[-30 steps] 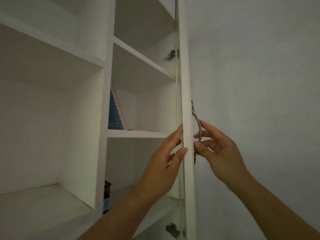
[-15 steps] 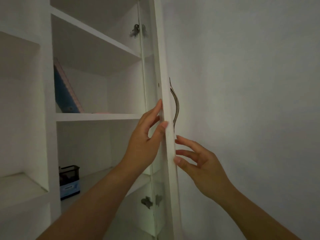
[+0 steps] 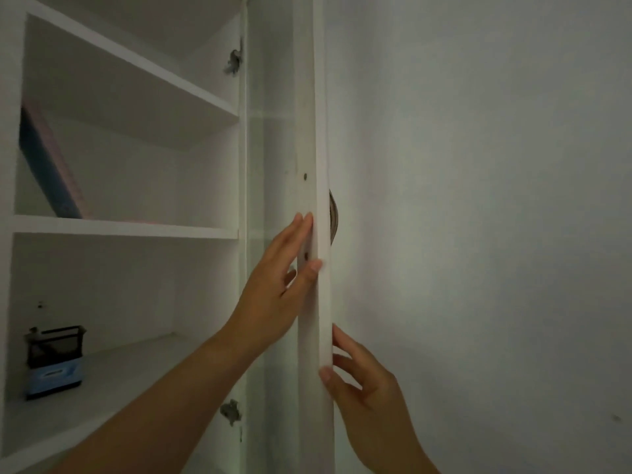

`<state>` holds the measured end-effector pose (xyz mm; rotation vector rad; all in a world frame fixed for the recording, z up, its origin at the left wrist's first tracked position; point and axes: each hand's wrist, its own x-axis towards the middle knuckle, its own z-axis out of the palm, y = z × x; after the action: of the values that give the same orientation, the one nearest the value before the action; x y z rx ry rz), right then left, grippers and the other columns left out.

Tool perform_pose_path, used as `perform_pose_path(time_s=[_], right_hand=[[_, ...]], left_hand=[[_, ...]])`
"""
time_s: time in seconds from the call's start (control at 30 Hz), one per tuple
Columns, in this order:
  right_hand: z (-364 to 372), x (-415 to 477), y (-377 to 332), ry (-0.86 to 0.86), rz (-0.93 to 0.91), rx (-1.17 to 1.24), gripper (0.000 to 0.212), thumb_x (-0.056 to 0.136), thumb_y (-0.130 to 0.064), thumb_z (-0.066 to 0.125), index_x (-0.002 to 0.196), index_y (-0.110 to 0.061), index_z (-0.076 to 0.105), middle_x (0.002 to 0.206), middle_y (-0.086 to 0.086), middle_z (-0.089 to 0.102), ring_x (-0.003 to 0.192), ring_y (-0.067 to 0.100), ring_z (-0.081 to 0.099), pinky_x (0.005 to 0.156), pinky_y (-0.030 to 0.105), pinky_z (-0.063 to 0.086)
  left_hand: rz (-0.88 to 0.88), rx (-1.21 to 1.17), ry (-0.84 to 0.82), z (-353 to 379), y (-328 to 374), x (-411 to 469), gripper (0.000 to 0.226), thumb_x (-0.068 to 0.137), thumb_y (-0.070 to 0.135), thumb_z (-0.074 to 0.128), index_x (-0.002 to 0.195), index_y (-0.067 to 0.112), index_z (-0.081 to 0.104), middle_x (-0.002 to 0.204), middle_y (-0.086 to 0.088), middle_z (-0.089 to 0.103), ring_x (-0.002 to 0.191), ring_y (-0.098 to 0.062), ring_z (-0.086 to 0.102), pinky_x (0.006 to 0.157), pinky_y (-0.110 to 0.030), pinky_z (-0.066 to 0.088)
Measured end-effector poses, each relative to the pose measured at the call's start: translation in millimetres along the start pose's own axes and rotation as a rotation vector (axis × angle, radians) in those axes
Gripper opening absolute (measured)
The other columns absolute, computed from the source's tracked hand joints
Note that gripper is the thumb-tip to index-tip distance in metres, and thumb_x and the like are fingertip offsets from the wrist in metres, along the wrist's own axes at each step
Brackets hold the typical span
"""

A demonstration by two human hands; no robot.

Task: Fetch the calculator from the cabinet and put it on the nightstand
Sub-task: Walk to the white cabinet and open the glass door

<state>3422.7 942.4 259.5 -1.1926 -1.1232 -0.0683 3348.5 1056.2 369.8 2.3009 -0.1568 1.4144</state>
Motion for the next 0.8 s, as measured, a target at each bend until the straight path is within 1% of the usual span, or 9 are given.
perform_pose_path(time_s=[0.07, 0.17, 0.27, 0.33, 0.4, 0.53, 0.6, 0.67, 0.8], right_hand=[[-10.5, 0.8, 4.1, 0.011, 0.026, -0.014, 0.043, 0.085, -0.025, 0.06, 0.125, -0.038, 0.051, 0.118, -0.023, 0.06, 0.103, -0.003, 0.059, 0.077, 0.015, 0.051], [-24.1, 2.3, 10.3, 0.058, 0.045, -0.032, 0.043, 0.087, -0.017, 0.059, 0.126, -0.034, 0.051, 0.119, -0.02, 0.06, 0.101, -0.001, 0.06, 0.079, 0.017, 0.052], [-33.9, 4.0, 16.1, 0.117, 0.04, -0.063, 0.042, 0.087, -0.021, 0.059, 0.127, -0.031, 0.052, 0.117, -0.017, 0.061, 0.1, -0.001, 0.06, 0.078, 0.015, 0.052], [-40.2, 6.9, 21.9, 0.155, 0.035, -0.088, 0.041, 0.086, -0.023, 0.059, 0.126, -0.029, 0.052, 0.116, -0.017, 0.061, 0.098, -0.001, 0.06, 0.076, 0.013, 0.051], [-47.8, 9.6, 27.1, 0.185, 0.044, -0.105, 0.039, 0.085, -0.023, 0.06, 0.124, -0.028, 0.055, 0.114, -0.015, 0.062, 0.096, -0.001, 0.06, 0.074, 0.013, 0.052], [-61.0, 19.0, 30.0, 0.192, 0.069, -0.137, 0.037, 0.084, -0.025, 0.061, 0.121, -0.027, 0.058, 0.114, -0.012, 0.064, 0.092, 0.0, 0.061, 0.076, 0.02, 0.055], [-68.8, 20.8, 34.8, 0.203, 0.057, -0.158, 0.035, 0.086, -0.019, 0.061, 0.12, -0.027, 0.06, 0.113, -0.012, 0.065, 0.09, 0.0, 0.062, 0.072, 0.014, 0.052], [-74.9, 23.8, 40.5, 0.227, 0.06, -0.184, 0.035, 0.086, -0.016, 0.061, 0.12, -0.026, 0.06, 0.112, -0.01, 0.066, 0.09, 0.001, 0.062, 0.07, 0.009, 0.049], [-83.2, 29.5, 49.9, 0.254, 0.067, -0.192, 0.037, 0.087, -0.012, 0.06, 0.122, -0.023, 0.059, 0.113, -0.007, 0.066, 0.09, 0.005, 0.064, 0.072, 0.009, 0.048]], left_hand=[[-0.012, 0.029, 0.016, 13.0, 5.3, 4.1, 0.055, 0.085, 0.051, 0.034, 0.135, 0.045, 0.012, 0.153, 0.015, 0.015, 0.132, 0.005, 0.013, 0.105, -0.021, 0.024], [-0.011, 0.092, 0.017, 31.4, 9.9, 10.7, 0.054, 0.088, 0.054, 0.034, 0.134, 0.045, 0.009, 0.154, 0.015, 0.011, 0.133, 0.004, 0.01, 0.11, -0.03, 0.021], [-0.03, 0.121, 0.009, 47.6, 14.3, 16.7, 0.058, 0.087, 0.052, 0.034, 0.138, 0.042, 0.007, 0.155, 0.013, 0.008, 0.14, -0.006, 0.01, 0.113, -0.039, 0.022], [-0.039, 0.136, 0.017, 55.8, 14.8, 23.2, 0.062, 0.087, 0.048, 0.035, 0.142, 0.037, 0.01, 0.155, 0.013, 0.008, 0.141, -0.01, 0.012, 0.113, -0.041, 0.025], [-0.048, 0.134, 0.023, 65.3, 11.6, 27.6, 0.061, 0.089, 0.045, 0.038, 0.143, 0.035, 0.012, 0.155, 0.013, 0.008, 0.141, -0.011, 0.012, 0.113, -0.042, 0.026], [-0.018, 0.177, 0.009, 82.6, 3.9, 35.6, 0.064, 0.086, 0.049, 0.037, 0.143, 0.035, 0.01, 0.155, 0.013, 0.005, 0.142, -0.012, 0.011, 0.113, -0.041, 0.022], [-0.018, 0.23, -0.005, 90.9, 0.2, 38.8, 0.065, 0.088, 0.048, 0.038, 0.144, 0.034, 0.009, 0.156, 0.012, 0.003, 0.142, -0.013, 0.01, 0.111, -0.035, 0.017], [-0.016, 0.264, -0.009, 98.6, -2.3, 41.5, 0.065, 0.089, 0.047, 0.04, 0.144, 0.033, 0.008, 0.156, 0.011, 0.002, 0.142, -0.014, 0.009, 0.109, -0.031, 0.016], [-0.006, 0.272, -0.014, 112.7, -6.8, 48.6, 0.065, 0.09, 0.046, 0.041, 0.144, 0.033, 0.007, 0.156, 0.01, 0.001, 0.143, -0.014, 0.008, 0.109, -0.03, 0.014]])
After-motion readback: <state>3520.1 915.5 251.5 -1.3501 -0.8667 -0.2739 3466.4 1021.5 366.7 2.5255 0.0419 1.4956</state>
